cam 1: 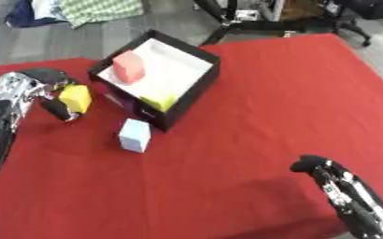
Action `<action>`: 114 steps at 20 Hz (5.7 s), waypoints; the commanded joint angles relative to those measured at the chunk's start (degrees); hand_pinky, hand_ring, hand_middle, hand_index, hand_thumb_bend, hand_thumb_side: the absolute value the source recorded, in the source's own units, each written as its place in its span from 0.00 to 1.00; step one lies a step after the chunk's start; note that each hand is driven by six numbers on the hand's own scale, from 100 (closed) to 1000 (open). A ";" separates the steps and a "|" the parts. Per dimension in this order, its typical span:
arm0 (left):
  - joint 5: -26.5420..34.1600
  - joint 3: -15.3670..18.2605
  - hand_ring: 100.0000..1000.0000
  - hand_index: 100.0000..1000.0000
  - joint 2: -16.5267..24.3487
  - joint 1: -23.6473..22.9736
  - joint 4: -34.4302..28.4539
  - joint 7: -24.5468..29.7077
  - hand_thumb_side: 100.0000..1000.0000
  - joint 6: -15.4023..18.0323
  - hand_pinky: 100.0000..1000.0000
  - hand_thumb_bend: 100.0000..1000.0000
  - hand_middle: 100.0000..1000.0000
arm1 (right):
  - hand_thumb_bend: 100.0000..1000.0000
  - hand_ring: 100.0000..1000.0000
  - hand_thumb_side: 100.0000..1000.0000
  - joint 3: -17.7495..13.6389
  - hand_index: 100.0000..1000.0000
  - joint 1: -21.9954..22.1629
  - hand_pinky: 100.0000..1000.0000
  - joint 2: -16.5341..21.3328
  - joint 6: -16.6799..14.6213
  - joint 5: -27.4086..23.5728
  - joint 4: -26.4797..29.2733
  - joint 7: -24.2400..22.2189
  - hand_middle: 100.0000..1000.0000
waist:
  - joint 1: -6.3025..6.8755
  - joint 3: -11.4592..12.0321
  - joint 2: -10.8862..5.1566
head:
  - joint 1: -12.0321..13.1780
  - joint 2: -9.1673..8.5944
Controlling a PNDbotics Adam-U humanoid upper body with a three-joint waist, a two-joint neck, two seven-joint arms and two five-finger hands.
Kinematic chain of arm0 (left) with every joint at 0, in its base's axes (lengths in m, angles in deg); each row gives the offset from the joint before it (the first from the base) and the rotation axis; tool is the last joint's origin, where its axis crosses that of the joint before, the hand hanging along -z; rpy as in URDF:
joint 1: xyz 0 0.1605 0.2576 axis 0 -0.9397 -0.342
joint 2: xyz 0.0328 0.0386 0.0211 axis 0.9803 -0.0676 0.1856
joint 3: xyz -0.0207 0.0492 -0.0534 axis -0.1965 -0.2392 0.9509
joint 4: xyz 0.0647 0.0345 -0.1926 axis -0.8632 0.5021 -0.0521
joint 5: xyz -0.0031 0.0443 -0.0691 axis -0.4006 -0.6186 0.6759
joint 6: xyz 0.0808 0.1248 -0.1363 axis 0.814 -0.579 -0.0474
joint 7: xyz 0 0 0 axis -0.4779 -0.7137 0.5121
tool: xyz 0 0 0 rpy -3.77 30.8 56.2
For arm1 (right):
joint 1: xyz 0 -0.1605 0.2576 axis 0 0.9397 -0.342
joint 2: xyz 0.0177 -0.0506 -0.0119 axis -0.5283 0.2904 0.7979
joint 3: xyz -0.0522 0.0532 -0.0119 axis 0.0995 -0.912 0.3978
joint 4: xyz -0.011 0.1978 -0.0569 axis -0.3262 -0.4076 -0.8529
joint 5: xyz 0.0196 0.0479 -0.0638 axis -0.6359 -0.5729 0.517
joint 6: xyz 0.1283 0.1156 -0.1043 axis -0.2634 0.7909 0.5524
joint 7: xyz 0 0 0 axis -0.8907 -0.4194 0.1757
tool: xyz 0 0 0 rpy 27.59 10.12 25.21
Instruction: Pick up objects on the table and place them in the box.
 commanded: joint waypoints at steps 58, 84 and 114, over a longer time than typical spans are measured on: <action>38.99 -16.83 0.79 0.97 23.54 -5.55 -53.34 23.41 0.85 10.43 0.79 0.64 0.81 | 0.00 0.78 0.58 -0.59 0.79 -0.03 1.00 1.30 0.04 0.79 0.28 1.03 0.68 | 0.19 0.82 -1.09 | -1.82 -0.10; 20.47 -22.02 0.74 0.96 11.18 -9.85 -38.75 7.59 0.79 8.28 0.76 0.51 0.76 | 0.00 0.78 0.59 -0.35 0.79 -0.10 1.00 1.15 0.05 0.74 0.27 0.95 0.68 | -0.08 0.50 -0.75 | -2.35 -0.10; 18.52 -21.55 0.55 0.79 4.44 -7.49 -30.68 4.13 0.20 8.32 0.67 0.13 0.54 | 0.00 0.78 0.60 -0.26 0.79 -0.44 1.00 1.11 0.29 0.26 0.20 0.69 0.68 | -0.14 -0.36 -0.74 | -2.42 -0.10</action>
